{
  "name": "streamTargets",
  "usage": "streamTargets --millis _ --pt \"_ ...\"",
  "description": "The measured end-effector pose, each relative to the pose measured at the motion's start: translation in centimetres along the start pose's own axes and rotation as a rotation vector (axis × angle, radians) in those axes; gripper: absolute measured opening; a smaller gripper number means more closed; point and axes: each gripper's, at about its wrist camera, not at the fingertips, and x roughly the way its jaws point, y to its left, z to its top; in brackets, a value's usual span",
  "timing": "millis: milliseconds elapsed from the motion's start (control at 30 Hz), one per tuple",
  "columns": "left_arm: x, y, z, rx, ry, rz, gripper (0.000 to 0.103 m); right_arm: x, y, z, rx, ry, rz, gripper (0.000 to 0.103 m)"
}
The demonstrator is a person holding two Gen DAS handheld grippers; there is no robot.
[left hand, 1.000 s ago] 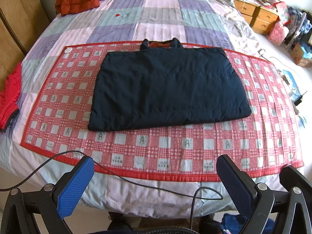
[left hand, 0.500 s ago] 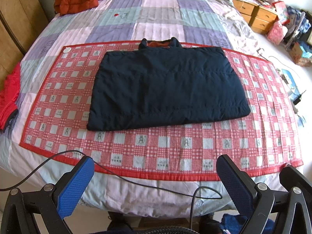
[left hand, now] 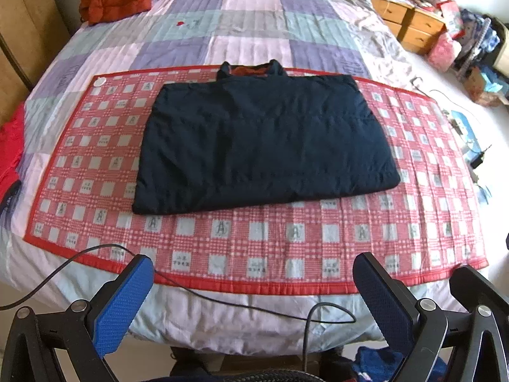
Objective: Fold large clothes
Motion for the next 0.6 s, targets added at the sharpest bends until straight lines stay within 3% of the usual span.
streamTargets --millis 600 --pt "-0.6 1.8 0.6 0.010 0.005 -0.053 0.103 0.4 1.1 0.0 0.029 0.003 -0.011 0.102"
